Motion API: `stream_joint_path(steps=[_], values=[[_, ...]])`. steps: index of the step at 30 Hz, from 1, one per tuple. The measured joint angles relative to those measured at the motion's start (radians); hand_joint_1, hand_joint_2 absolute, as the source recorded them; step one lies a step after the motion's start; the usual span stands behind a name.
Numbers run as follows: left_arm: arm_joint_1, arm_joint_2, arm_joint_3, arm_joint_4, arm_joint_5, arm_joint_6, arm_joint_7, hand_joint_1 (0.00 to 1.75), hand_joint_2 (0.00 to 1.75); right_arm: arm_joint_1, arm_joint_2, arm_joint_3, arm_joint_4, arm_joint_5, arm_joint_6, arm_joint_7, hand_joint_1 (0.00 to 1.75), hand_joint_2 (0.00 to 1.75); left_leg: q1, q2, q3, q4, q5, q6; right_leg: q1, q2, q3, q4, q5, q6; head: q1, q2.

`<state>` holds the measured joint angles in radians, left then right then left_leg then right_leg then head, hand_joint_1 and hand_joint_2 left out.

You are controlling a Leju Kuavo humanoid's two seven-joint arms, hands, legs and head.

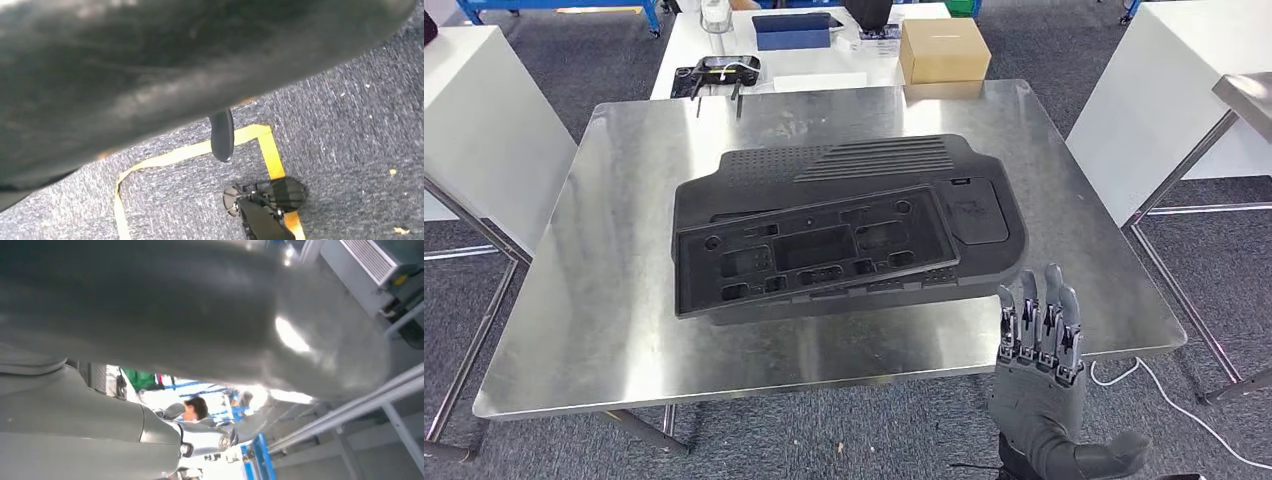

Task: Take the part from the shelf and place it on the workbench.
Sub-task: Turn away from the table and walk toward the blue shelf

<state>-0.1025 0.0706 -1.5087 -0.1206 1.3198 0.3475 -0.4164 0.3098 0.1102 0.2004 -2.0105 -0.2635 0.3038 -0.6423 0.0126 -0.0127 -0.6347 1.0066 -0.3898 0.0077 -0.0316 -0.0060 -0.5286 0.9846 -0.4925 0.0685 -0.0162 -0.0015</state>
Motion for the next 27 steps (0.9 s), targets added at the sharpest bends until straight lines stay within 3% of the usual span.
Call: stream_joint_path(steps=[2, 4, 7, 8, 9, 10, 12, 14, 17, 19, 20, 22, 24, 25, 27], values=[[0.001, 0.0, 0.0, 0.0, 0.0, 0.0, -0.001, 0.0, 0.0, 0.003, 0.004, -0.004, -0.001, 0.0, 0.0, 0.0, 0.0, 0.0, 0.006, 0.003, 0.004, -0.002, 0.001, -0.016, 0.003, 0.001, 0.001, -0.001, 0.012, -0.023, -0.002, 0.0], [0.002, 0.0, 0.0, 0.0, 0.001, 0.0, -0.001, 0.0, 0.0, 0.005, 0.008, -0.007, -0.001, -0.003, 0.0, 0.001, 0.0, 0.0, 0.012, 0.006, -0.009, 0.036, -0.031, -0.025, 0.002, 0.001, 0.005, -0.003, 0.024, -0.039, -0.003, 0.0], [0.003, 0.0, 0.001, 0.0, 0.007, -0.001, -0.002, 0.0, 0.0, 0.007, 0.015, -0.017, -0.001, -0.02, -0.001, 0.007, 0.0, 0.0, 0.013, 0.007, -0.079, 0.224, -0.147, -0.029, 0.005, 0.0, 0.005, -0.002, 0.031, -0.049, -0.006, 0.0], [0.004, 0.0, 0.001, 0.0, 0.009, -0.002, -0.001, 0.0, 0.0, 0.008, 0.017, -0.022, -0.001, -0.026, -0.002, 0.009, 0.0, 0.0, 0.013, 0.007, -0.097, 0.277, -0.17, -0.03, 0.007, 0.0, 0.004, -0.002, 0.031, -0.05, -0.005, 0.0], [0.006, 0.0, 0.001, 0.0, 0.012, -0.002, -0.001, 0.0, 0.0, 0.009, 0.018, -0.027, 0.0, -0.031, -0.003, 0.011, 0.0, 0.0, 0.013, 0.008, -0.099, 0.297, -0.173, -0.029, 0.009, 0.0, 0.004, -0.001, 0.032, -0.05, -0.005, 0.0], [0.007, 0.0, 0.001, 0.0, 0.013, -0.003, 0.0, 0.0, 0.0, 0.01, 0.019, -0.032, 0.001, -0.035, -0.003, 0.013, 0.0, 0.0, 0.013, 0.008, -0.082, 0.275, -0.158, -0.028, 0.01, 0.0, 0.004, -0.001, 0.031, -0.05, -0.005, 0.0], [0.008, 0.0, 0.002, 0.0, 0.015, -0.004, 0.0, 0.0, 0.0, 0.01, 0.021, -0.041, 0.002, -0.04, -0.003, 0.015, 0.0, 0.0, 0.014, 0.008, -0.005, 0.143, -0.103, -0.026, 0.01, 0.002, 0.005, 0.002, 0.029, -0.047, -0.006, 0.0], [0.007, -0.001, 0.005, 0.0, 0.019, -0.007, 0.001, 0.0, 0.0, 0.01, 0.024, -0.05, 0.002, -0.043, -0.002, 0.018, 0.0, 0.0, 0.012, 0.007, 0.047, 0.043, -0.074, -0.02, 0.016, 0.003, 0.002, 0.006, 0.026, -0.039, -0.004, 0.0], [0.007, -0.002, 0.01, 0.0, 0.026, -0.014, 0.0, 0.0, 0.0, 0.01, 0.029, -0.06, 0.003, -0.046, -0.001, 0.024, 0.0, 0.0, 0.004, 0.004, 0.047, 0.025, -0.068, -0.001, 0.016, 0.003, -0.004, 0.005, 0.028, -0.024, -0.001, 0.0], [0.007, -0.002, 0.013, 0.0, 0.031, -0.019, -0.001, 0.0, 0.0, 0.009, 0.031, -0.067, 0.005, -0.047, -0.001, 0.027, 0.0, 0.0, 0.003, 0.005, 0.043, 0.021, -0.06, 0.014, 0.013, 0.003, -0.02, 0.031, 0.009, -0.019, 0.0, 0.0], [0.006, -0.003, 0.014, 0.001, 0.033, -0.02, -0.002, 0.0, 0.0, 0.009, 0.032, -0.07, 0.006, -0.047, -0.001, 0.028, 0.0, 0.0, 0.003, 0.005, 0.04, 0.019, -0.057, 0.021, 0.013, 0.004, -0.041, 0.073, -0.016, -0.022, 0.001, 0.0], [0.006, -0.003, 0.016, 0.001, 0.034, -0.023, -0.003, 0.0, 0.0, 0.009, 0.033, -0.075, 0.009, -0.047, -0.001, 0.031, 0.0, 0.0, 0.0, 0.006, 0.029, 0.019, -0.051, 0.031, 0.013, 0.004, -0.103, 0.208, -0.08, -0.032, 0.003, 0.0], [0.006, -0.003, 0.017, 0.002, 0.035, -0.028, -0.003, 0.0, 0.0, 0.01, 0.034, -0.08, 0.014, -0.047, -0.001, 0.034, 0.0, 0.0, -0.005, 0.006, 0.017, 0.02, -0.043, 0.037, 0.013, 0.004, -0.141, 0.297, -0.112, -0.03, 0.003, 0.0], [0.006, -0.004, 0.019, 0.002, 0.035, -0.03, -0.004, 0.0, 0.0, 0.01, 0.034, -0.082, 0.016, -0.047, -0.002, 0.035, 0.0, 0.0, -0.006, 0.006, 0.013, 0.02, -0.039, 0.038, 0.015, 0.004, -0.13, 0.284, -0.105, -0.026, 0.003, 0.0], [0.006, -0.006, 0.022, 0.002, 0.037, -0.033, -0.008, 0.0, 0.0, 0.009, 0.035, -0.087, 0.018, -0.045, -0.004, 0.038, 0.0, 0.0, -0.008, 0.004, 0.007, 0.02, -0.03, 0.036, 0.02, 0.004, -0.05, 0.15, -0.062, -0.019, 0.004, 0.0]])
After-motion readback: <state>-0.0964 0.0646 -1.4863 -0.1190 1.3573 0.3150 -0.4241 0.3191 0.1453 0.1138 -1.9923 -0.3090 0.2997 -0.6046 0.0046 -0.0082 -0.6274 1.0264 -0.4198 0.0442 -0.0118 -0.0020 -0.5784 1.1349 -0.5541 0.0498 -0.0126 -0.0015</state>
